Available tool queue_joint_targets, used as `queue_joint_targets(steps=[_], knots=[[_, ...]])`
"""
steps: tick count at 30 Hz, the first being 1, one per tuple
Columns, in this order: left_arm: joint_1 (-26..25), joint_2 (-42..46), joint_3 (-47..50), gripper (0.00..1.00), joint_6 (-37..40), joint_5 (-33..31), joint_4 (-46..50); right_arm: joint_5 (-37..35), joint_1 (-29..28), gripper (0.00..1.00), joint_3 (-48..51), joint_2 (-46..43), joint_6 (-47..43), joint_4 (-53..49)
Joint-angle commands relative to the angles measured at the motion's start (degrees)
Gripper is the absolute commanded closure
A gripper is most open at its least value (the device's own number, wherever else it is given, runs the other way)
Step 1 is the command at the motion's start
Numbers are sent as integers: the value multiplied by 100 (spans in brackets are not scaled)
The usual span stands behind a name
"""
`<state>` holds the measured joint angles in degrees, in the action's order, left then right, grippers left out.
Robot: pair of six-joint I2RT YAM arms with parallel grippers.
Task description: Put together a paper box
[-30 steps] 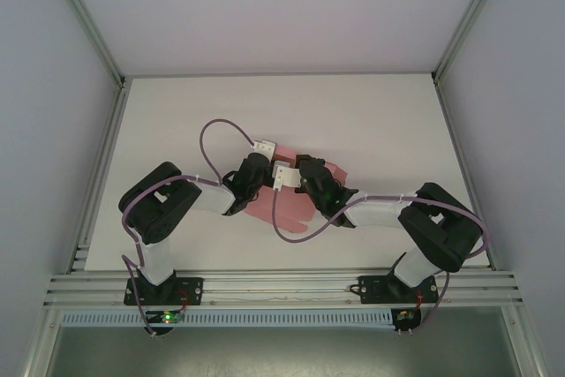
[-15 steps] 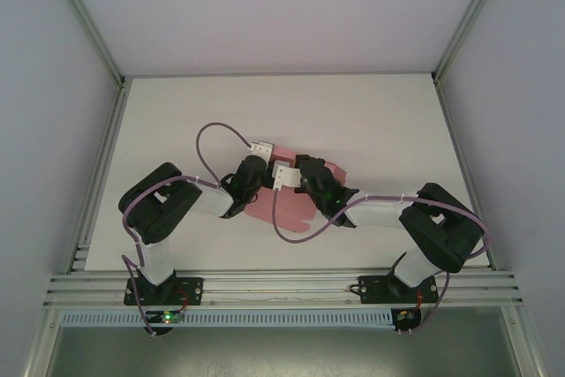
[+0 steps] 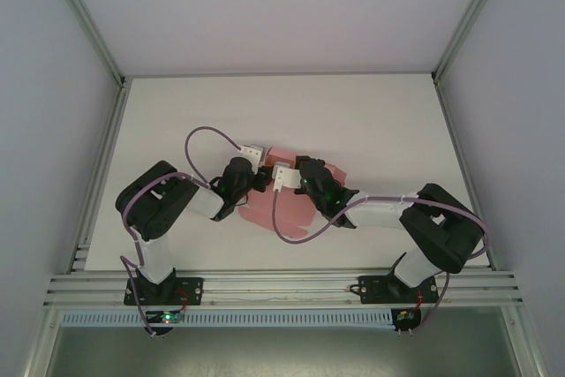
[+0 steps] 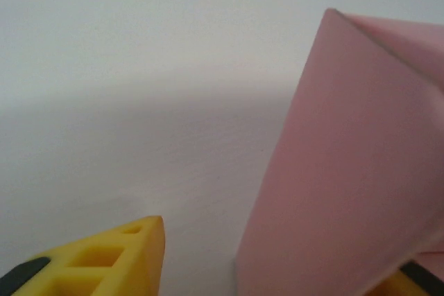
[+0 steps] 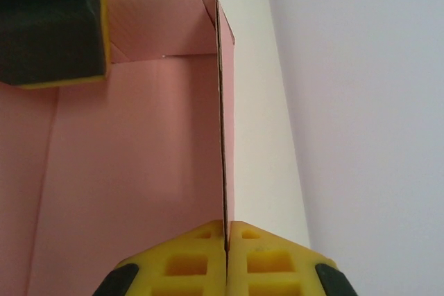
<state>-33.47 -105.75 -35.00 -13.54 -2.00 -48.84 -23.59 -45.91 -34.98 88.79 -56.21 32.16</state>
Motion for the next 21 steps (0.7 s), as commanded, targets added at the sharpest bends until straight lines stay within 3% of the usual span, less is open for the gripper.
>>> queue_joint_targets(steps=[1, 14, 21], knots=[[74, 267, 71, 49, 96, -77, 543, -328, -32, 100, 5, 64, 217, -578], [-72, 813, -120, 46, 52, -177, 1102, -567, -66, 100, -95, 78, 267, -559], [-139, 601, -320, 59, 53, -145, 1125, -474, -110, 100, -91, 28, 337, -528]])
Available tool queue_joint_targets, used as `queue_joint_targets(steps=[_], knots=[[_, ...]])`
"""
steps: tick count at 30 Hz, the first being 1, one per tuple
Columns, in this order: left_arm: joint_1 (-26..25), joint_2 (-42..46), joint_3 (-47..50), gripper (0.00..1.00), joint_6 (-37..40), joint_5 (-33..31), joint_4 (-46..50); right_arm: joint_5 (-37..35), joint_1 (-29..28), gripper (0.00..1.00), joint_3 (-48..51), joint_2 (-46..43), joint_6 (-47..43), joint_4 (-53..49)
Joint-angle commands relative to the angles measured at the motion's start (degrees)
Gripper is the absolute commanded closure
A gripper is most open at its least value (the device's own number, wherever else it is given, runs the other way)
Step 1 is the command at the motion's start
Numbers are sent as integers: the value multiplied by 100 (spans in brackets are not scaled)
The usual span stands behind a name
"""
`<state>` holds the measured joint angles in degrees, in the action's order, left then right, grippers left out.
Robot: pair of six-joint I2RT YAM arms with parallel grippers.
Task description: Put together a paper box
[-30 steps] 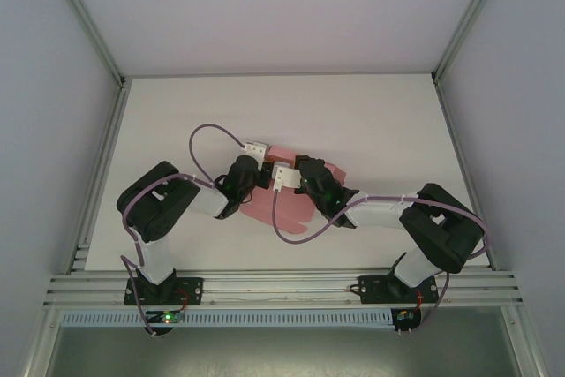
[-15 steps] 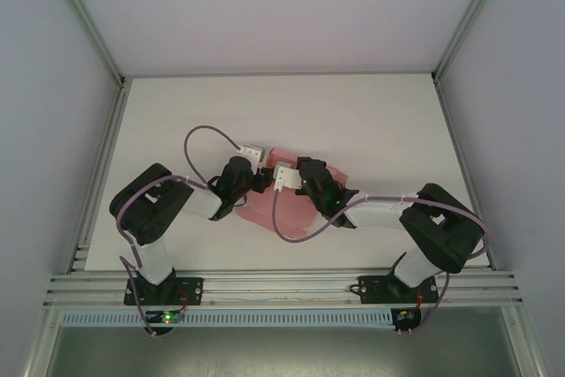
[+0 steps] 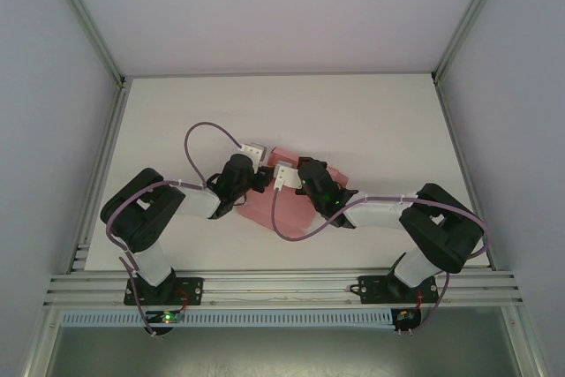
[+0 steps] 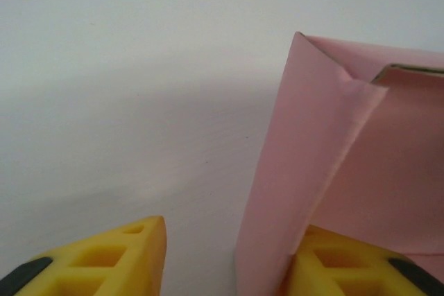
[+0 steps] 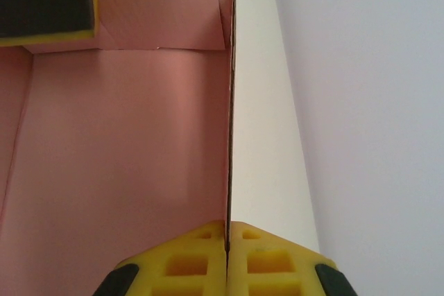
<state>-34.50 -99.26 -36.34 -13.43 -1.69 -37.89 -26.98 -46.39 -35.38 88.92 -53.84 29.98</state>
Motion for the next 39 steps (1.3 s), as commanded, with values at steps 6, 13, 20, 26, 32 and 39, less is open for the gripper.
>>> queue_joint_targets(steps=[6, 13, 20, 26, 32, 39], knots=[[-92, -249, -291, 64, 145, -209, -52, 230, -89, 100, 88, -162, 71, -239], [-151, -373, -190, 81, 292, -323, -377, 414, -89, 100, 189, -382, 137, -214], [-172, -351, -111, 92, 167, -474, -553, 486, -67, 59, 209, -663, 427, -184], [-188, -175, -84, 100, 38, -775, -406, 727, 31, 2, 384, -1406, 851, -107], [-195, -60, -16, 100, 24, -1112, -308, 1283, 588, 2, 586, -2676, 2105, -134], [-196, 114, 79, 100, -64, -1257, -282, 1480, 1763, 2, 537, -3689, 3563, -1158]])
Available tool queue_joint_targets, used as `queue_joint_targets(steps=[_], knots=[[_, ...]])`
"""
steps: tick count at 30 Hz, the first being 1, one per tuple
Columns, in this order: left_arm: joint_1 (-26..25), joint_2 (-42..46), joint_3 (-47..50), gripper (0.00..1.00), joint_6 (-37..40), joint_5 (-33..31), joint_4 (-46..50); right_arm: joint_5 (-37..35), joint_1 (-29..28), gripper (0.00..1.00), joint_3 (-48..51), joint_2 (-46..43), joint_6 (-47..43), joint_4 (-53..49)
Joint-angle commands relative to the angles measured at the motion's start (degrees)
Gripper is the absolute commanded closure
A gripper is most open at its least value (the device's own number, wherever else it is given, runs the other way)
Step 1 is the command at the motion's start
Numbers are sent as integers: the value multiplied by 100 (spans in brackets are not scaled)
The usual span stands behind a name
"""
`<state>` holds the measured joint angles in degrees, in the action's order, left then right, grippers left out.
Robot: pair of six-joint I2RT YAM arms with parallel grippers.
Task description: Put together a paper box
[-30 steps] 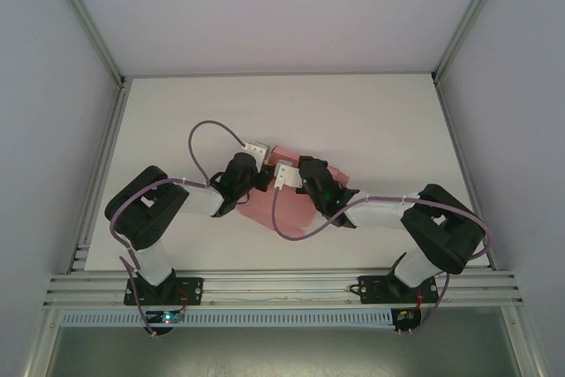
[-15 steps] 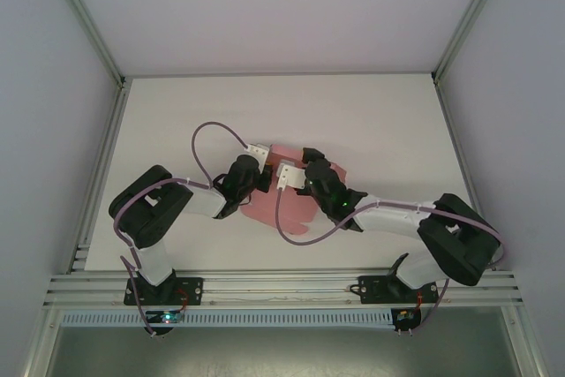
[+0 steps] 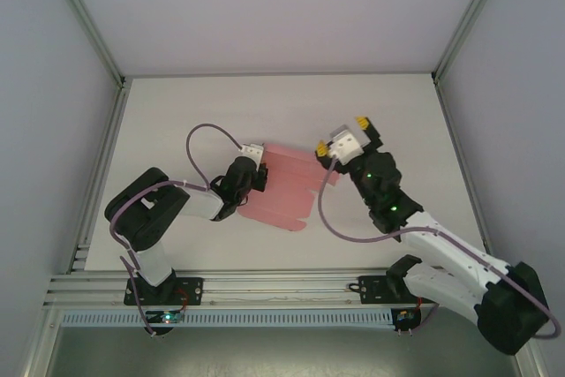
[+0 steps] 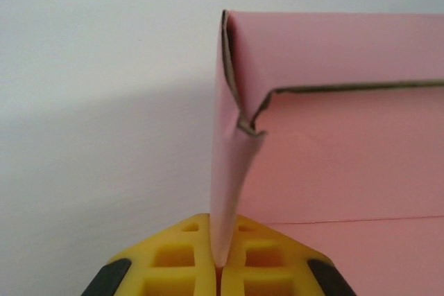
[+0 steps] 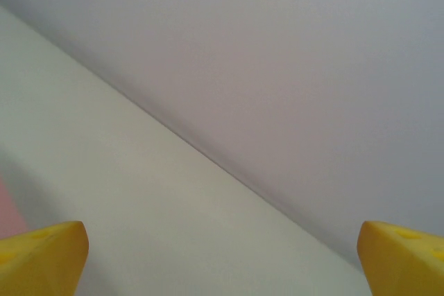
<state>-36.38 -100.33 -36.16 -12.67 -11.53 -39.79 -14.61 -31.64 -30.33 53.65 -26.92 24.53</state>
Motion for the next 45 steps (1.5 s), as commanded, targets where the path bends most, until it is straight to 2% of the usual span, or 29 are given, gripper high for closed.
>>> queue_joint_targets(steps=[1, 7, 14, 22, 34, 40, 45], knots=[[-5, 266, 52, 100, -146, -250, -61, 416, 442, 2, 57, -220, 928, -763], [-9, 571, 66, 100, -220, 40, 88, 1078, 861, 2, -33, 55, 1322, -1236], [-4, 668, 26, 100, -262, 162, 228, 1593, 885, 2, -352, 899, 1473, -1171], [-9, 676, -29, 100, -326, 463, 209, 2191, 865, 2, -483, 1523, 1525, -827], [-9, 792, 12, 100, -354, 1230, 77, 2829, 763, 2, -133, 1712, 1688, 447], [-16, 825, 57, 100, -501, 1642, -101, 2432, 533, 2, 151, 1799, 1603, 1331], [-31, 762, 39, 100, -667, 1709, -190, 1400, 324, 2, 400, 1895, 2006, 2315]])
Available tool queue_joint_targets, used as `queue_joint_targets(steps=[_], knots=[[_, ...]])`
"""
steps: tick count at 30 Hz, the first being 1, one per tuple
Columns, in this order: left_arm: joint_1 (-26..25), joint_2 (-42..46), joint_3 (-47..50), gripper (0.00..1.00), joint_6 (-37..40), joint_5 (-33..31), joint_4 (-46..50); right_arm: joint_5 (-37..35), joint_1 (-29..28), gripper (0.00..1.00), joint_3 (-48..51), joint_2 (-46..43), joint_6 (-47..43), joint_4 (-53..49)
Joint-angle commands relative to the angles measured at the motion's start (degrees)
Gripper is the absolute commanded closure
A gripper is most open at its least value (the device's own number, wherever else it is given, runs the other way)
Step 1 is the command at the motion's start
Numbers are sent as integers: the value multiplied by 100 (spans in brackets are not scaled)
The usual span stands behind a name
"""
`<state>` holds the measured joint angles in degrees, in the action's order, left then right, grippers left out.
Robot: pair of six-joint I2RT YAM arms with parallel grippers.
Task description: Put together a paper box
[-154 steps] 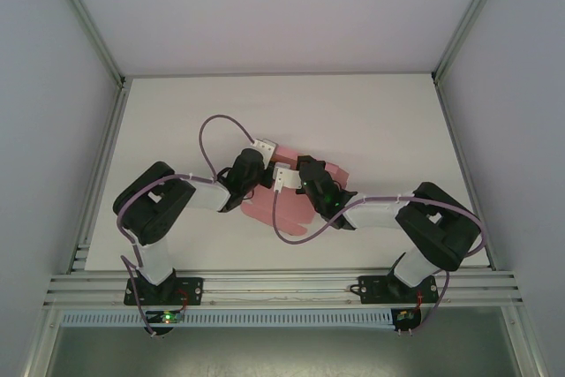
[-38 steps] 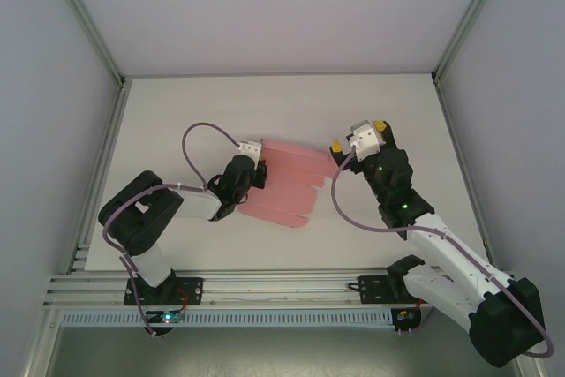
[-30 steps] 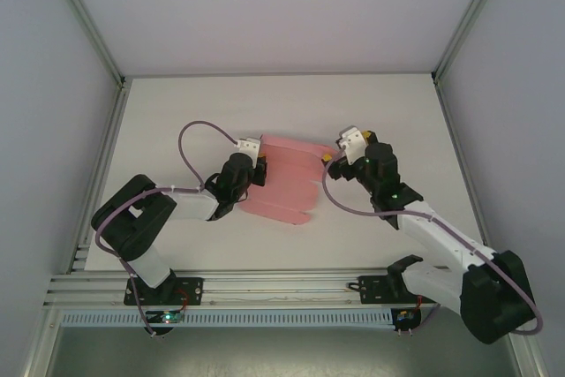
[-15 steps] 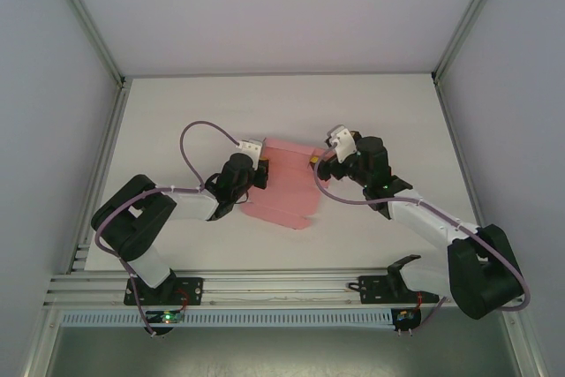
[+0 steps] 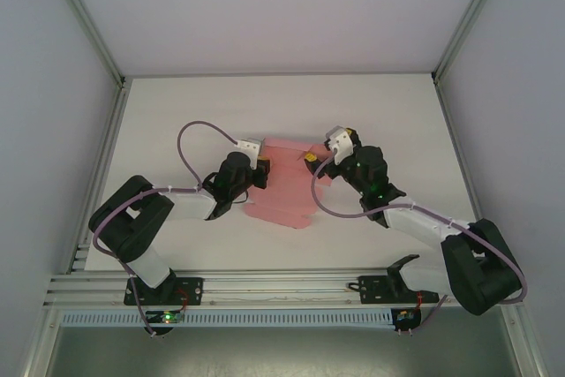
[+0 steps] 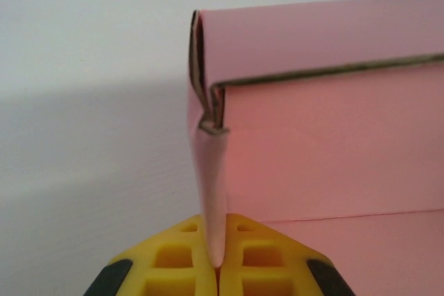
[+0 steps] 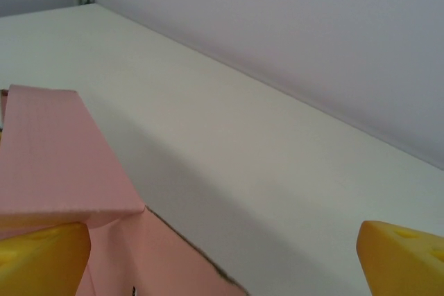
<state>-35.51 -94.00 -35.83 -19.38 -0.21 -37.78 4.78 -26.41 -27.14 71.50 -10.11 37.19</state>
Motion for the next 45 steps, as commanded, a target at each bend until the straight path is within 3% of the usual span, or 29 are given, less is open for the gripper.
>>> queue_joint_targets(steps=[1, 9, 17, 24, 30, 36, 39, 45], knots=[[-129, 115, -12, 100, -17, 577, -397, -792, -242, 2, 89, 139, 319, 1116], [-192, 6, -117, 100, -163, 307, -305, -2224, -444, 2, 150, 254, 677, 1335], [-185, -17, -389, 100, -456, -211, 186, -1839, -471, 2, 85, -137, 388, 470], [-134, 75, -603, 100, -670, -1055, 522, -1975, -470, 2, 64, -904, 333, -703], [34, 110, -716, 100, -794, -1102, 730, -1757, -317, 2, 262, -1834, 1049, -1300], [262, 271, -552, 100, -962, -1149, 597, -759, 614, 3, 203, -2154, 2381, -2430], [299, 337, -545, 100, -932, -1177, 658, 143, 1091, 17, 355, -1987, 2955, -2206], [309, 425, -523, 100, -972, -1106, 666, 1397, 1367, 68, 313, -1209, 3380, -1564]])
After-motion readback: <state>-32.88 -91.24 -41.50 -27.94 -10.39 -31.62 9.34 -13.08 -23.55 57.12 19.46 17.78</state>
